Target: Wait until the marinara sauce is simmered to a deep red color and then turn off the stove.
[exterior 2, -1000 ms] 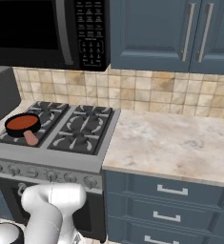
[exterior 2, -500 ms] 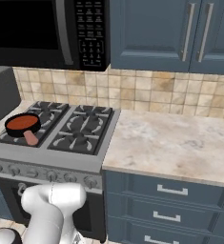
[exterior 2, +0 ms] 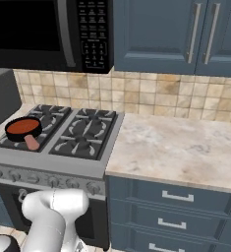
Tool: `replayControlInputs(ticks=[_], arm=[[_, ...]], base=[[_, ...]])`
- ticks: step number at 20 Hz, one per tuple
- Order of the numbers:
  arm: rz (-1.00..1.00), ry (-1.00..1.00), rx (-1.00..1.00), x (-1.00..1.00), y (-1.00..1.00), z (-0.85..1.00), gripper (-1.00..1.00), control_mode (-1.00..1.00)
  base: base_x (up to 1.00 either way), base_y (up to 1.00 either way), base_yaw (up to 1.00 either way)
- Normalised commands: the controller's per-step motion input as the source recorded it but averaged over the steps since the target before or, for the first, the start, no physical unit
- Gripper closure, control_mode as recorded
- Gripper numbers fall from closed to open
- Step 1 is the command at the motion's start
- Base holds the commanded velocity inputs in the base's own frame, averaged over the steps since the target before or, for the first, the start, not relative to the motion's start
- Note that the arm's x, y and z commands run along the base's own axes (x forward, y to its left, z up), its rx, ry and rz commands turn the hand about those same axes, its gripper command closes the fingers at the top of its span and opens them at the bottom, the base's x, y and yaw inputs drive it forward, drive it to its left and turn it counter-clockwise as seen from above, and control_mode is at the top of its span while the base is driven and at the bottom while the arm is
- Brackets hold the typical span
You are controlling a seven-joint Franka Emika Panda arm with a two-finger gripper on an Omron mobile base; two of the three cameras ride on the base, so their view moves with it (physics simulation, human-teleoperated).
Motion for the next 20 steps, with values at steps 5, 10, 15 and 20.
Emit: replayControlInputs(ticks=[5,10,15,20], arm=[[0.17,-0.16,-0.08,0.0,0.01,-0.29,-1.0,-1.0],[0.15,-0.21,-0.08,0.0,0.05,-0.1,-1.0,-1.0],[0.11,-0.16,-0.11,0.0,0.07,-0.06,-1.0,-1.0],[0.02,-0.03,-0.01,0.24,0.0,0.0,-1.0,-1.0]], base=[[0.0,0.0,0.0],[0.0,0.0,0.0],[0.0,0.0,0.0],[0.0,0.0,0.0]])
